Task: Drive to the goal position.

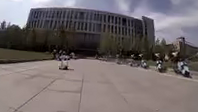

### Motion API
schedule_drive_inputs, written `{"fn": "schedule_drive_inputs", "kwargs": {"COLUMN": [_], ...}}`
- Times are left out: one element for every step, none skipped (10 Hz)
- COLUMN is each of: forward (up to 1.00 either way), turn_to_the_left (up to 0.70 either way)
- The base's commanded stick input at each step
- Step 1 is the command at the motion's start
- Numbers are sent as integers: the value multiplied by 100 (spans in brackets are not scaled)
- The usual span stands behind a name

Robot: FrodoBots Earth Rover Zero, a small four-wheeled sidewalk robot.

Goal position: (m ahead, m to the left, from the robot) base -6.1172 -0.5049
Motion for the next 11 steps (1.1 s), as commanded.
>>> {"fn": "schedule_drive_inputs", "kwargs": {"forward": [62, 62, 62, 62, 62, 61, 61, 32, 0, 0, 0], "turn_to_the_left": [-1, -1, -1, -1, -1, -1, -1, -1, 0, 11, 70]}}
